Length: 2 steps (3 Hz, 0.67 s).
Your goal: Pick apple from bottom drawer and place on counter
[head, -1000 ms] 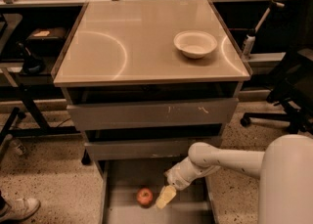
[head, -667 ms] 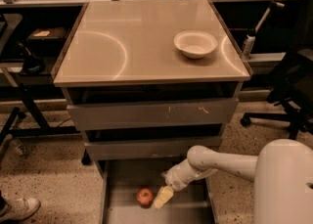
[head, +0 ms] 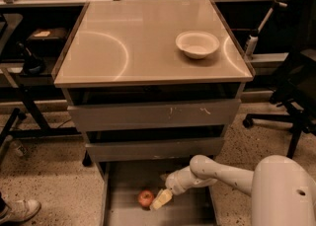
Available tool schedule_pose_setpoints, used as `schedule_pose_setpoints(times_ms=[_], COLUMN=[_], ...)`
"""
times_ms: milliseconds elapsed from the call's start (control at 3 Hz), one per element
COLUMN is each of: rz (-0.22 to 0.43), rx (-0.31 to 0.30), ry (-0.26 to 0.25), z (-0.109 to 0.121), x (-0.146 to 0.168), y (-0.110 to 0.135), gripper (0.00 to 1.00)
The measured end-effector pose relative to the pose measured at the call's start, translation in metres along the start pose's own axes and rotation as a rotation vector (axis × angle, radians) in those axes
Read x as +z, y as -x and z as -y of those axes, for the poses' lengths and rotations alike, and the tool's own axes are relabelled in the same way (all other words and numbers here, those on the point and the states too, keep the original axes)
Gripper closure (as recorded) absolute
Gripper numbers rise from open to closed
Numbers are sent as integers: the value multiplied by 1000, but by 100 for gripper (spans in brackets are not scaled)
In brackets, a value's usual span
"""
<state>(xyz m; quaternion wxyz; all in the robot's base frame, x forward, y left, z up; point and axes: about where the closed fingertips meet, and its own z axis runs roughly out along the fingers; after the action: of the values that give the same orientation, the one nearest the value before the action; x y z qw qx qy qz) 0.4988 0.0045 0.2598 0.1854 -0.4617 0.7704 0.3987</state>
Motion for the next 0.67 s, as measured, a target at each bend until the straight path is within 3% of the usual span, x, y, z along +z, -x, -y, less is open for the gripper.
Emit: schedule_pose_setpoints(times_ms=[333, 667], rz=[0, 18], rx=[0, 2], ry=[0, -31], z=[0, 10], x=[0, 16], y=[0, -6], gripper=[0, 0])
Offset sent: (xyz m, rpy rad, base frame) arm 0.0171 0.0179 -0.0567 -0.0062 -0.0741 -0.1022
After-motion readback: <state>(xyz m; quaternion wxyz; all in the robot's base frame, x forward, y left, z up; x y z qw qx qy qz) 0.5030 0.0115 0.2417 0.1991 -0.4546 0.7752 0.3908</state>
